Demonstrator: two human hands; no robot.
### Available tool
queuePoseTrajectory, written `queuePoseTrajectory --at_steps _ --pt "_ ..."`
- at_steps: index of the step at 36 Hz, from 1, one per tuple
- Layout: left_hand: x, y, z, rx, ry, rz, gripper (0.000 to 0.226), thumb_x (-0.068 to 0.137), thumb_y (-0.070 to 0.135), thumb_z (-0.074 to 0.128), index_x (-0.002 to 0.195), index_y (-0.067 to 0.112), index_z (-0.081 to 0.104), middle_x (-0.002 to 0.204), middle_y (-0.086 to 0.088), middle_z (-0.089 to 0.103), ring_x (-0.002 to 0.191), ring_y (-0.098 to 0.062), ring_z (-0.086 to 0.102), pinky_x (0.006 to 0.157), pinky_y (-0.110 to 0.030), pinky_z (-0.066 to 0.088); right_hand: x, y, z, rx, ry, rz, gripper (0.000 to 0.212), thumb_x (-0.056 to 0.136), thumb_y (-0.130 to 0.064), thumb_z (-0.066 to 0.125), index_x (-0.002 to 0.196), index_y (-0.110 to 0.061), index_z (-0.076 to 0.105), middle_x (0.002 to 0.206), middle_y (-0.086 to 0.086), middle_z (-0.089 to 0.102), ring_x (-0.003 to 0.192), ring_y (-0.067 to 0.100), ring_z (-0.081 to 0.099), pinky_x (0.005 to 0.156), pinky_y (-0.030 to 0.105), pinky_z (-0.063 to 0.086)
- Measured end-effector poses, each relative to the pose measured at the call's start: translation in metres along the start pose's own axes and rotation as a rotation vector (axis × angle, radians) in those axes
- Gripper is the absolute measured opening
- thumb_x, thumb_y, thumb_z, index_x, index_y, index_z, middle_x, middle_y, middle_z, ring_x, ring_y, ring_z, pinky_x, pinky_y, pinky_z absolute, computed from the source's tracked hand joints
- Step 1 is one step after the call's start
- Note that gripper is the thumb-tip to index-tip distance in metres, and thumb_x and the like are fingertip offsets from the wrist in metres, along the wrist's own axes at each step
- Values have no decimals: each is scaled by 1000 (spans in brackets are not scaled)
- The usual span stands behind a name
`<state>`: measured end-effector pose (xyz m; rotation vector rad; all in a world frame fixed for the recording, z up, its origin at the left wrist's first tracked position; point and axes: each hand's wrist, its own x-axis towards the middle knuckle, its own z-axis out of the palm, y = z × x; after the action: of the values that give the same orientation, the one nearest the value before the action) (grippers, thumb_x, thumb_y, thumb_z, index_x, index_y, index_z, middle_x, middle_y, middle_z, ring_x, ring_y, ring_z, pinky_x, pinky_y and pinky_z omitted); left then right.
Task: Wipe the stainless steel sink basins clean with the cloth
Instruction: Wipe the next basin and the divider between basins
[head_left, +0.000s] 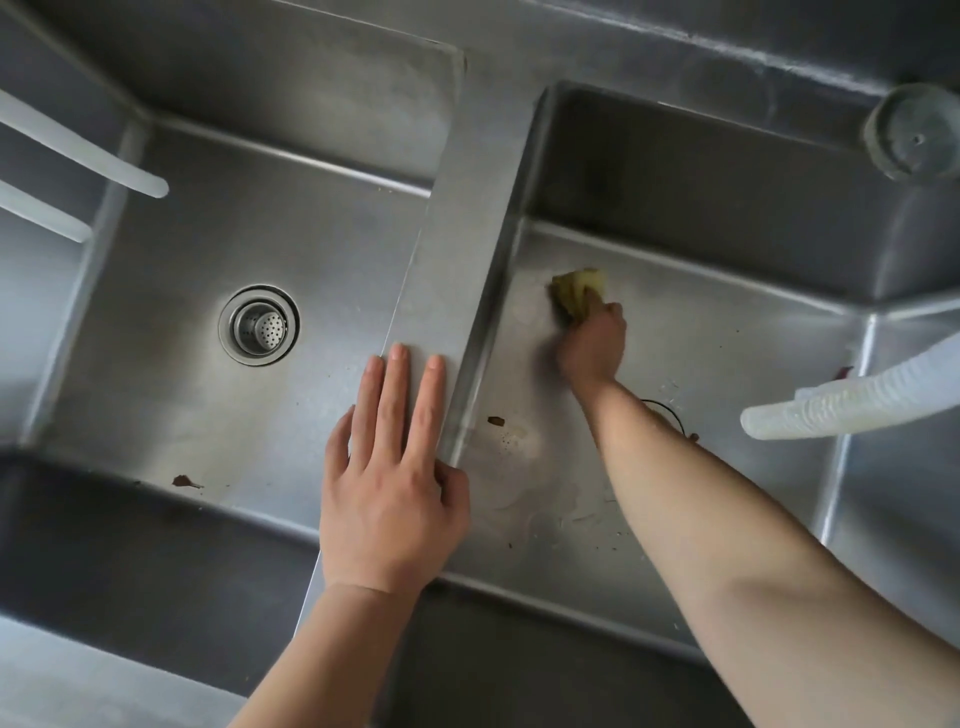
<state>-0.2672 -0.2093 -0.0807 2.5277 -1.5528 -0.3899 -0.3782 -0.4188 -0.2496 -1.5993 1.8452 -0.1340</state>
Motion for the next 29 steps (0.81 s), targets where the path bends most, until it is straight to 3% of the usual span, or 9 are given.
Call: queuePoseTrajectory --at_steps 4,7,9,14,17,21,25,27,29 --pt "0 -1 1 -6 -6 1 87 73 21 51 156 21 26 164 -7 20 153 -22 13 110 -46 36 -3 -12 26 -75 -79 56 56 83 -5 54 137 -19 49 132 15 47 118 40 47 97 51 40" --pt "-1 0 -1 -5 -26 -2 87 73 21 50 156 21 26 164 -7 20 153 -22 13 108 -46 37 -21 -10 38 -137 -211 -146 53 83 -6 58 134 -17 55 122 17 53 112 41 52 93 48 44" --pt "-1 0 -2 -7 -37 -6 86 74 22 49 157 21 25 164 -7 19 153 -22 12 107 -46 37 -33 3 39 -189 -344 -341 55 84 -5 56 135 -26 60 118 15 55 111 37 52 90 40 43" --pt "-1 0 -2 -10 -55 -5 85 75 22 47 157 21 24 165 -8 18 153 -23 12 107 -47 38 -35 33 18 -153 -513 -396 50 81 0 56 122 -26 72 114 10 62 112 30 56 88 28 39" --pt "0 0 -1 -20 -56 -7 86 74 21 49 157 21 25 164 -7 19 153 -23 14 105 -47 40 -36 35 1 137 -391 -205 50 72 0 55 112 -23 76 104 6 69 103 28 64 88 33 51" --pt "0 -1 0 -26 -60 -9 86 74 20 50 157 21 25 164 -7 20 153 -23 14 103 -47 41 -22 29 -22 573 -7 99 41 69 -8 49 96 -24 76 90 -1 74 88 22 69 80 38 57" --pt "0 -1 1 -29 -63 -12 87 73 20 50 157 22 25 164 -7 20 153 -23 14 101 -46 41 6 25 -32 543 314 215 47 80 -2 49 122 -11 68 114 13 64 95 23 60 88 27 47" --pt "0 -1 1 -31 -63 -9 88 73 20 50 157 22 24 164 -7 20 153 -23 13 101 -46 41 20 26 -31 438 313 227 46 88 -3 50 132 -12 61 119 14 57 101 26 57 90 25 43" --pt "0 -2 2 -31 -59 -5 89 73 20 51 157 21 24 164 -7 20 153 -23 13 100 -46 41 28 30 -25 221 210 237 44 93 -12 51 136 -12 54 128 19 50 115 36 50 97 35 43"
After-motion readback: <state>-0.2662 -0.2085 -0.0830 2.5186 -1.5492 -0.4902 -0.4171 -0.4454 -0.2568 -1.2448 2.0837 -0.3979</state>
